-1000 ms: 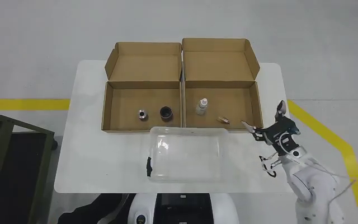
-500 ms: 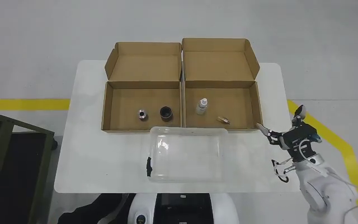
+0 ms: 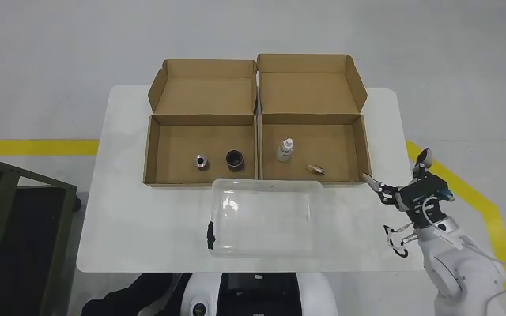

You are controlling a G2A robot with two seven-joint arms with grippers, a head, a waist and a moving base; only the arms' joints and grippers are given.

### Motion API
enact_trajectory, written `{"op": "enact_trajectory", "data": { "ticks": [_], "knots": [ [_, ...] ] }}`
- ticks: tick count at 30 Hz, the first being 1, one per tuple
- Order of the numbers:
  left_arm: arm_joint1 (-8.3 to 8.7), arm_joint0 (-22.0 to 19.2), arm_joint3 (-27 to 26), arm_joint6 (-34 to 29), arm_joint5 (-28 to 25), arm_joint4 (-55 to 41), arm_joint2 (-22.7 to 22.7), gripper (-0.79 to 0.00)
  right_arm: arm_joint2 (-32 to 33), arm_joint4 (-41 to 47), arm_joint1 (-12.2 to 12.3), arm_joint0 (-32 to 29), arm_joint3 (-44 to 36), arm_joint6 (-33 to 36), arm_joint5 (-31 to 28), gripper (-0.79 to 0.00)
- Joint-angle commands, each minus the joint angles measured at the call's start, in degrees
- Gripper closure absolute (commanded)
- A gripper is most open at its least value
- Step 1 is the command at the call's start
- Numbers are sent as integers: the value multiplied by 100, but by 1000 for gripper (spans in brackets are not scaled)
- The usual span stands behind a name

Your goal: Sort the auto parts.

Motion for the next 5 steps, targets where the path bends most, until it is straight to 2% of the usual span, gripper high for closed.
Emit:
{"op": "enact_trajectory", "data": {
  "ticks": [1, 5],
  "knots": [
    [0, 0, 0, 0, 0, 0, 0, -785, 0, 0, 0, 0, 0, 0, 0, -785],
    [0, 0, 0, 0, 0, 0, 0, -785, 0, 0, 0, 0, 0, 0, 0, -785]
  ]
}}
